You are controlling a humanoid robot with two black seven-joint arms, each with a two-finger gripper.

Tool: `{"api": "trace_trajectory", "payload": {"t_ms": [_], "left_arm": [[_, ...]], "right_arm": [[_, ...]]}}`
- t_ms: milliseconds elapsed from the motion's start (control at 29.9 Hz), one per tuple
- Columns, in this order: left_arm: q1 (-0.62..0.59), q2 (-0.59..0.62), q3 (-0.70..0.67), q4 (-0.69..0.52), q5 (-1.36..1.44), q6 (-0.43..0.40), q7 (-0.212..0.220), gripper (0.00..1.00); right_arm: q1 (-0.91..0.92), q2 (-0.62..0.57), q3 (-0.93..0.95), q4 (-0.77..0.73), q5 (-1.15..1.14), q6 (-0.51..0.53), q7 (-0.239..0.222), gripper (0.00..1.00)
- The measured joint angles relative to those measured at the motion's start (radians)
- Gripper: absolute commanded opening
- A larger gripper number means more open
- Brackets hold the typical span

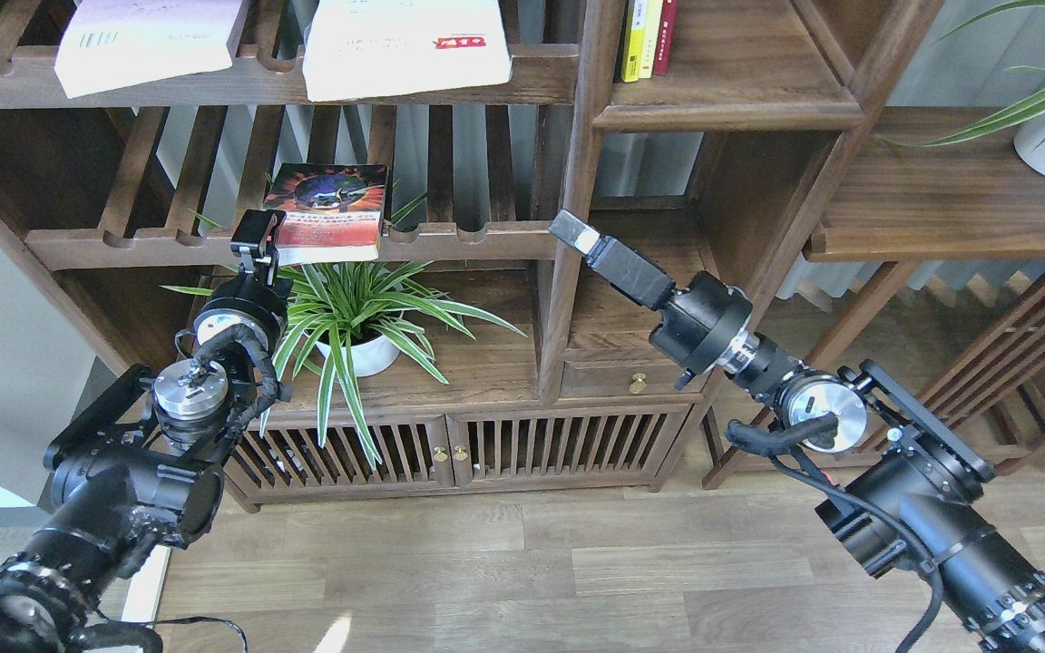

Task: Organize books on shelf
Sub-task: 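Close the left gripper on the edge of the colourful paperback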

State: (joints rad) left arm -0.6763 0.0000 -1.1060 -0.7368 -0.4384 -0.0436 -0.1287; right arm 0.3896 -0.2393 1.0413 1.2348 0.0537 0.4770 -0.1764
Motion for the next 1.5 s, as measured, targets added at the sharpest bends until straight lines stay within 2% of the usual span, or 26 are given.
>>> {"api": "trace_trajectory", "payload": {"t_ms": [869, 970, 1104, 1304, 1371, 1505], "left_arm": [[-0.026, 0.0, 0.047, 0.01, 0.004, -0.008, 0.0, 0.97], [-0.026, 0.0, 0.06, 0.01, 0.004, -0.008, 0.0, 0.9], [-0.025, 0.0, 0.069, 0.011, 0.004, -0.009, -0.003, 0.88], [-0.024, 0.0, 0.074, 0.014, 0.003, -0.01, -0.007, 0.73], [-0.024, 0.0, 0.074, 0.014, 0.001, -0.014, -0.009, 0.65], [-0.012, 0.0, 0.071, 0.014, 0.0, -0.063, -0.013, 0.41]], "right_arm": [[0.0, 0.003, -0.004, -0.004, 0.0, 0.0, 0.0, 0.99], [0.0, 0.003, -0.004, -0.004, 0.0, 0.0, 0.0, 0.99], [0.0, 0.003, -0.004, -0.005, 0.0, 0.0, 0.0, 0.99], [-0.01, 0.003, -0.004, -0.005, 0.0, 0.0, 0.0, 0.99], [-0.012, 0.003, -0.004, -0.005, 0.0, 0.0, 0.0, 0.99], [-0.014, 0.003, -0.004, -0.006, 0.0, 0.0, 0.0, 0.99]]}}
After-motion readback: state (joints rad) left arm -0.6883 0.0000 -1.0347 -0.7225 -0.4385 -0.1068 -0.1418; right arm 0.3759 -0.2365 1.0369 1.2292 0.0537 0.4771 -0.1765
